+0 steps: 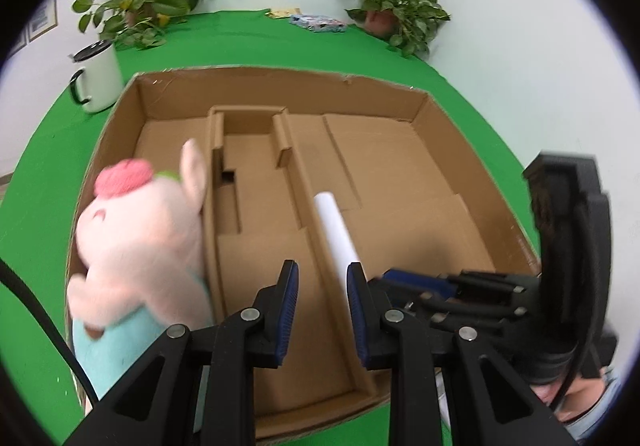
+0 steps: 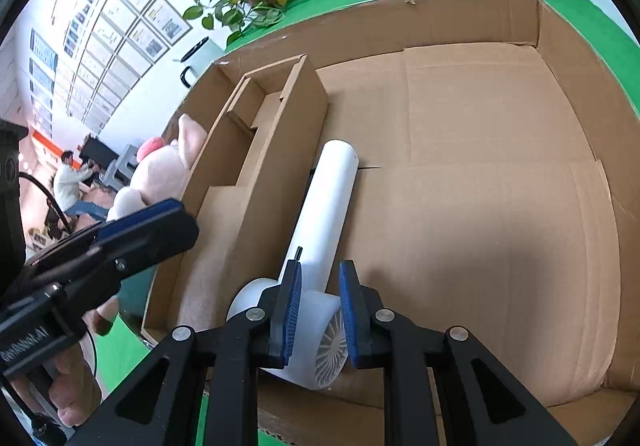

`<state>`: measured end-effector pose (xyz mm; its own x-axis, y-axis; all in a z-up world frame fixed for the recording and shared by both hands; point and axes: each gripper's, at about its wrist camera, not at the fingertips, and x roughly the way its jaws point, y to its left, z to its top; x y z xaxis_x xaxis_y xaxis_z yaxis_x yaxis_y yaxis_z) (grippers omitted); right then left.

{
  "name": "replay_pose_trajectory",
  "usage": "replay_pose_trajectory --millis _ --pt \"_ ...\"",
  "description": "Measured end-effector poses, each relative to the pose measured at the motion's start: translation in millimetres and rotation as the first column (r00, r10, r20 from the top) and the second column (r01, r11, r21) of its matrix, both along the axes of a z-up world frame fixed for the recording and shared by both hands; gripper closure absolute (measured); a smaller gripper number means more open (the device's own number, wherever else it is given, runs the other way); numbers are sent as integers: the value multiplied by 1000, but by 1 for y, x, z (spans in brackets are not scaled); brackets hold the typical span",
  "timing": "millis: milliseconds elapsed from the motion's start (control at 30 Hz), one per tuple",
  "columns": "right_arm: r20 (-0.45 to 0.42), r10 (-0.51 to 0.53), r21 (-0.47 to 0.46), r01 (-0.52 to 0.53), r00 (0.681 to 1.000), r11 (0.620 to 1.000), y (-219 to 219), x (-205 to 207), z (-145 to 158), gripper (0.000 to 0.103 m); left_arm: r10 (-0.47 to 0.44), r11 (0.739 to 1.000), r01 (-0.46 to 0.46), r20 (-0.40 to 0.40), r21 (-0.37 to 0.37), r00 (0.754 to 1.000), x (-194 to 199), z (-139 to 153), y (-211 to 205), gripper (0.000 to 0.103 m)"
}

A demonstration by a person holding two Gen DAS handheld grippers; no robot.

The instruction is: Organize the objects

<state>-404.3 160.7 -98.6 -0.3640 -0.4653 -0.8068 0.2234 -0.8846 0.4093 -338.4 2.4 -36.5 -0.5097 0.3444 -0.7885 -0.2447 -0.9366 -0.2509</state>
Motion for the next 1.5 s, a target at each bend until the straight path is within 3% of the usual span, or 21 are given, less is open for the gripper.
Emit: replay_pose_trajectory --millis 300,367,433,500,600,700,867,1133,1233,1333,1400,1433,1500 --pt "-18 0 39 1 1000 999 -5 8 4 81 24 999 -25 -35 -22 999 31 -12 -13 79" --pt "-73 -14 80 20 997 997 -11 11 9 68 36 999 -37 -49 -37 998 37 -14 -13 79" --pt "-177 -32 105 52 984 993 -8 29 23 29 53 998 -54 -47 -41 998 41 -20 -13 79" --pt "-327 -55 112 96 944 989 1 63 41 2 59 997 -60 -34 -39 998 42 -26 -15 79" --pt "-438 -56 153 135 897 979 10 105 49 1 76 996 -78 -51 -37 996 49 -31 -15 79" --pt "-477 -84 176 189 875 966 21 137 46 1 112 993 -112 -37 -21 993 51 -33 -14 79" --pt "-489 -94 195 213 867 957 34 167 39 1 146 985 -151 -62 -84 987 59 -34 -6 79" --pt "-514 -56 201 184 856 962 32 193 36 1 186 975 -192 -64 -110 980 65 -34 -4 79" --pt "-518 -40 183 157 854 971 32 201 37 1 186 967 -207 -141 -151 972 76 -30 1 76" --pt "-566 -35 171 159 824 972 32 216 41 1 182 952 -239 -277 -189 943 100 -18 10 54" --pt "-598 -31 153 151 801 977 32 227 47 1 187 943 -273 -374 -191 908 119 -7 13 27" --pt "-609 -28 146 148 793 978 32 230 49 1 195 936 -301 -448 -180 873 134 0 15 23" --pt "-628 -24 143 146 778 979 30 238 52 0 199 930 -327 -516 -170 833 153 8 18 22"
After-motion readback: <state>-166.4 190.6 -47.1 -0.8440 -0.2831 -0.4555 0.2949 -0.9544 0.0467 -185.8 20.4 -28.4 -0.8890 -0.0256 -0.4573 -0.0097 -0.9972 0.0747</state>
